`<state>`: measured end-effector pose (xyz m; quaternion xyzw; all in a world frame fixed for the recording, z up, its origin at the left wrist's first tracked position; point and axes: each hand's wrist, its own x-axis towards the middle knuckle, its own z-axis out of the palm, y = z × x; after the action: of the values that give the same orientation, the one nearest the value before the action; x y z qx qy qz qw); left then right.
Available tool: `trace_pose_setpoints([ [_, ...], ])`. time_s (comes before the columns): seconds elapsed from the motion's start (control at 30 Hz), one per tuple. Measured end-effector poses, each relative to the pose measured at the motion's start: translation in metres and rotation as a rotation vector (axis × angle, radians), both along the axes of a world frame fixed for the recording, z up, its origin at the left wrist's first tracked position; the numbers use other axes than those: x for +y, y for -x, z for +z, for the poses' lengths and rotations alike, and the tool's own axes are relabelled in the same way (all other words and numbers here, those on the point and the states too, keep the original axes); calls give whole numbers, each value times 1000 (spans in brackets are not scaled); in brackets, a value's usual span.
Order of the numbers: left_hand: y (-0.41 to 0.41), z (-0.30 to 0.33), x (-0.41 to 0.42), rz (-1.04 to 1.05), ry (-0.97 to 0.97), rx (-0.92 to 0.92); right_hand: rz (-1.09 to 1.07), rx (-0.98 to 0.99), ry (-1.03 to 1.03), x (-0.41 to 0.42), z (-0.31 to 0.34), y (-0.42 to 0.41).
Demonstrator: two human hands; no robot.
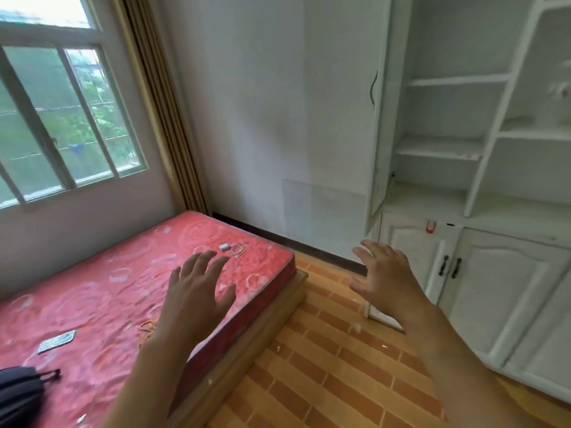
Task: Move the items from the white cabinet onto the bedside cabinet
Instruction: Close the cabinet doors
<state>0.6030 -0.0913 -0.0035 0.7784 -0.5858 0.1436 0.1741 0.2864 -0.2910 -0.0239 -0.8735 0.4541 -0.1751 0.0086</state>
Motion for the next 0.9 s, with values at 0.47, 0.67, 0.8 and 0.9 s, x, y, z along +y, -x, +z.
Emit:
trace_pose_setpoints([
  [0.47,136,44,-249,-225,92,-85,-139,-1,69,-181,56,178],
  [0.67,156,60,-327,-315,92,-138,-166,2,102,-231,70,208],
  [0.8,153,66,-377,-344,102,-147,-167,-6,98,-264,75,207],
  [0.9,148,67,-417,-378,108,-147,-172,-7,99,-295,79,205],
])
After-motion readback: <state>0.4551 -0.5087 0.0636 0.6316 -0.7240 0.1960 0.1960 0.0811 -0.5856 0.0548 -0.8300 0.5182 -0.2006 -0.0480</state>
